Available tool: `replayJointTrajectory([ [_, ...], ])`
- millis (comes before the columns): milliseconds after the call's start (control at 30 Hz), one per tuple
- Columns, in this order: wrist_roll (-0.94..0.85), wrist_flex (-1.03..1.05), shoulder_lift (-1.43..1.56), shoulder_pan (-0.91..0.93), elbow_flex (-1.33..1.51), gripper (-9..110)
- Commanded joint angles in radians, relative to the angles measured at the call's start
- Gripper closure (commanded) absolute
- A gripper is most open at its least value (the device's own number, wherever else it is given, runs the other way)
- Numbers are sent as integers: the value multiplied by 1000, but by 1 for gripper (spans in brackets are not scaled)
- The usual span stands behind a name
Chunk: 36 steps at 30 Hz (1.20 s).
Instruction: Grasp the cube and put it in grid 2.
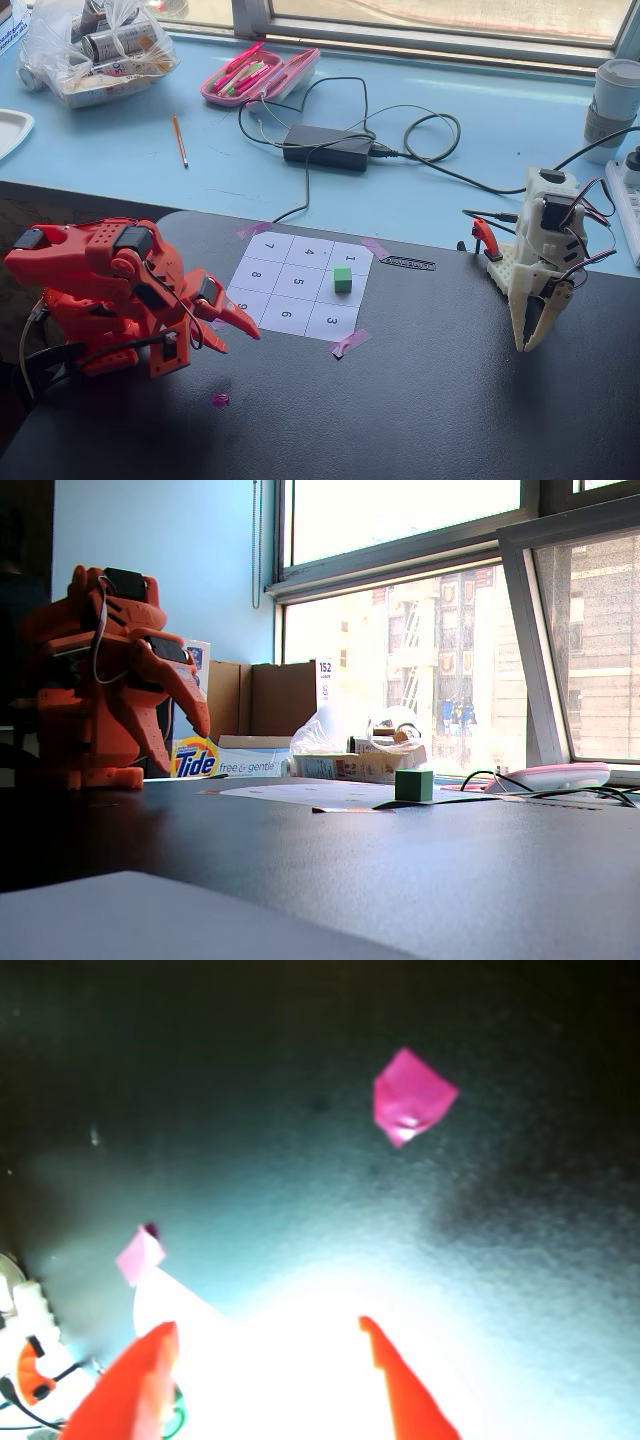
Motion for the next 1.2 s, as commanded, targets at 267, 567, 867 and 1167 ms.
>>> replayJointTrajectory([
  [267, 9, 78, 14, -12, 28, 96],
  [567, 14, 80, 14, -9, 40, 101],
  [867, 17, 80, 14, -6, 40, 101],
  [1167, 15, 80, 14, -6, 40, 101],
])
